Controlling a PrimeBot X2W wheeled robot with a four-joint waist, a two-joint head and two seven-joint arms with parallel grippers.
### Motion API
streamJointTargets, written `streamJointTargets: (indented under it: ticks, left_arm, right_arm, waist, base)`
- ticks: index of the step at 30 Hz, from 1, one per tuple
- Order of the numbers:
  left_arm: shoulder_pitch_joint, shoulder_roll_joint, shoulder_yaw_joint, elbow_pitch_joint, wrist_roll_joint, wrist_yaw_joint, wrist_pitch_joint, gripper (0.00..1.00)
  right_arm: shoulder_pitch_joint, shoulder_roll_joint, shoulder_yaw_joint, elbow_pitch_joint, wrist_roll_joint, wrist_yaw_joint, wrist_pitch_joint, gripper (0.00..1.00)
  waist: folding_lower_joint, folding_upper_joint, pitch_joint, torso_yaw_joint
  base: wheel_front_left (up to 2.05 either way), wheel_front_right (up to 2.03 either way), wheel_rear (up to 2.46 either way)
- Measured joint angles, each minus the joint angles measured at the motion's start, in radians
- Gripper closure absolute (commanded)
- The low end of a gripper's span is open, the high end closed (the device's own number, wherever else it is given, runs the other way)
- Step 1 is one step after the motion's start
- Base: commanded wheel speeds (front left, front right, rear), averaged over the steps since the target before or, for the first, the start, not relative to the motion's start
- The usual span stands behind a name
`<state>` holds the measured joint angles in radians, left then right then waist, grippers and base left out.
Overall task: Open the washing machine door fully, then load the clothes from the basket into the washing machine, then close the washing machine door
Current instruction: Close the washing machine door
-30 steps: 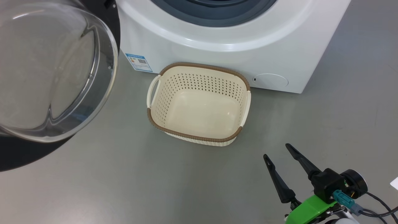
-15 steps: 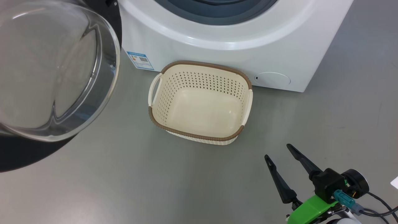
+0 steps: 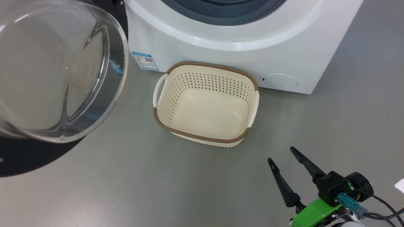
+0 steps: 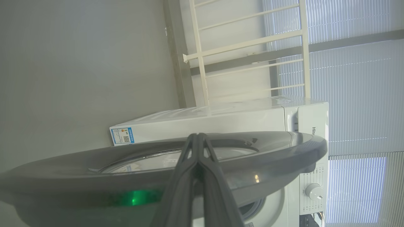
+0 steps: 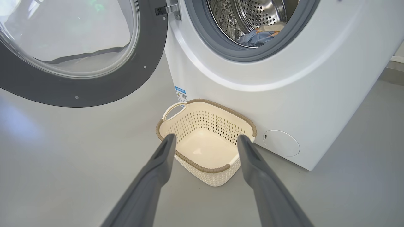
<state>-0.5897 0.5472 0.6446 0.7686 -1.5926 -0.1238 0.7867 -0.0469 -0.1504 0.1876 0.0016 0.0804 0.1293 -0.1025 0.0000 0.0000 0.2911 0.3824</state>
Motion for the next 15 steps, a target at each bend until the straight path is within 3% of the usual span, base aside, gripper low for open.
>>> streamJointTargets:
  ticks: [7, 15]
  left_arm:
    - [0.001, -0.008, 0.0, -0.018, -0.039, 0.002, 0.079, 1.0]
    - [0.004, -0.03, -0.005, -0.061, -0.07, 0.033, 0.157, 1.0]
  right_arm:
    - [0.0, 0.001, 0.001, 0.009, 0.002, 0.0, -0.001, 0.0]
    - [0.0, 0.003, 0.002, 0.019, 0.007, 0.0, -0.006, 0.0]
  waist:
    - [0.0, 0.0, -0.003, 0.001]
    - [0.0001, 0.0, -0.007, 0.007]
  base:
    - [0.0, 0.0, 0.0]
    - [0.0, 0.0, 0.0]
